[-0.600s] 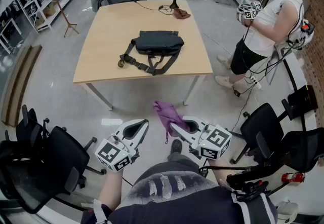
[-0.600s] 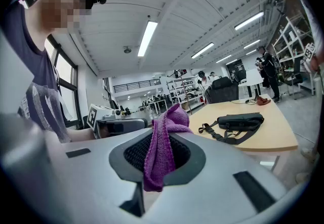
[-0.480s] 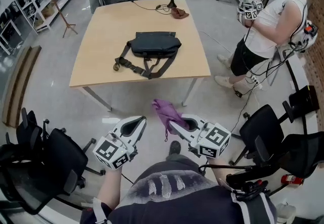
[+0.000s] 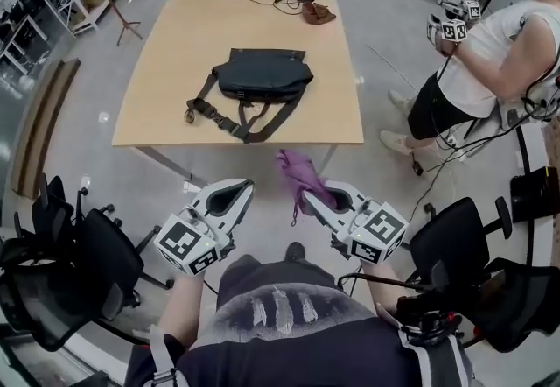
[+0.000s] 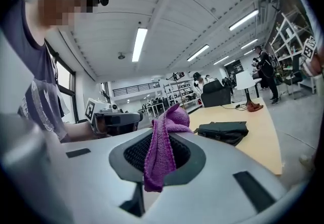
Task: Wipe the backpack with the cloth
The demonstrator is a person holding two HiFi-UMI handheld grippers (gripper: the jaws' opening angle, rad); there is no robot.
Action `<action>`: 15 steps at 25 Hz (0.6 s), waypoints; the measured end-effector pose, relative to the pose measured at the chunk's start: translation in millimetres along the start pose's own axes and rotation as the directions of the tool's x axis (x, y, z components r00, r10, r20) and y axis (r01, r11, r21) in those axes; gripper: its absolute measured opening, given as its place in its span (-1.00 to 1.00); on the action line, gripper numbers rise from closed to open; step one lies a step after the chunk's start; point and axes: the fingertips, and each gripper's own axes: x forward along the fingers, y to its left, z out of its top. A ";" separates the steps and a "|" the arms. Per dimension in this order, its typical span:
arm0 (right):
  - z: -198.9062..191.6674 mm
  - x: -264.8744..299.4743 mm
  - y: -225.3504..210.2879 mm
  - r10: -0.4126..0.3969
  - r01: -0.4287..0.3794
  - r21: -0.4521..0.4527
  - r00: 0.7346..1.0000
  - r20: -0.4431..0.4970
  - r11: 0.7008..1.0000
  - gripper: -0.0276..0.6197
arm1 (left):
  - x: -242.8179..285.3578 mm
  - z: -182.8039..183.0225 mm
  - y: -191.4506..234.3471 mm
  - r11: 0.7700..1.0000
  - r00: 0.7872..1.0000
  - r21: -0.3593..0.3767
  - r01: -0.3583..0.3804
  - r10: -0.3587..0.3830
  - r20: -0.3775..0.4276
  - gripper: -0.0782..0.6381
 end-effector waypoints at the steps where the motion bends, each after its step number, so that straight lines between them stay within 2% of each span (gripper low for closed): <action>1: 0.8 0.3 -7.7 -0.004 0.004 0.009 1.000 0.001 1.000 -0.82 | 5.8 0.9 4.6 1.000 1.000 0.000 -0.002 0.002 -0.004 -0.76; 5: 0.0 8.2 -38.0 -0.047 0.048 0.083 0.999 -0.009 0.995 -0.82 | 26.6 -3.0 23.8 1.000 1.000 -0.016 0.005 -0.006 -0.027 -0.76; 8: -4.5 14.5 -69.7 -0.138 0.144 0.120 0.989 -0.050 0.982 -0.82 | 45.7 -10.1 41.6 0.999 0.998 -0.034 0.040 -0.041 -0.042 -0.76; 11: -4.3 28.5 -104.4 -0.229 0.239 0.118 0.969 -0.093 0.964 -0.82 | 59.2 -10.9 70.0 0.996 0.997 -0.048 0.075 -0.077 -0.029 -0.76; 15: 13.9 57.0 -140.8 -0.311 0.322 0.087 0.943 -0.114 0.943 -0.82 | 75.5 -9.4 125.5 0.992 0.994 -0.077 0.102 -0.104 -0.016 -0.76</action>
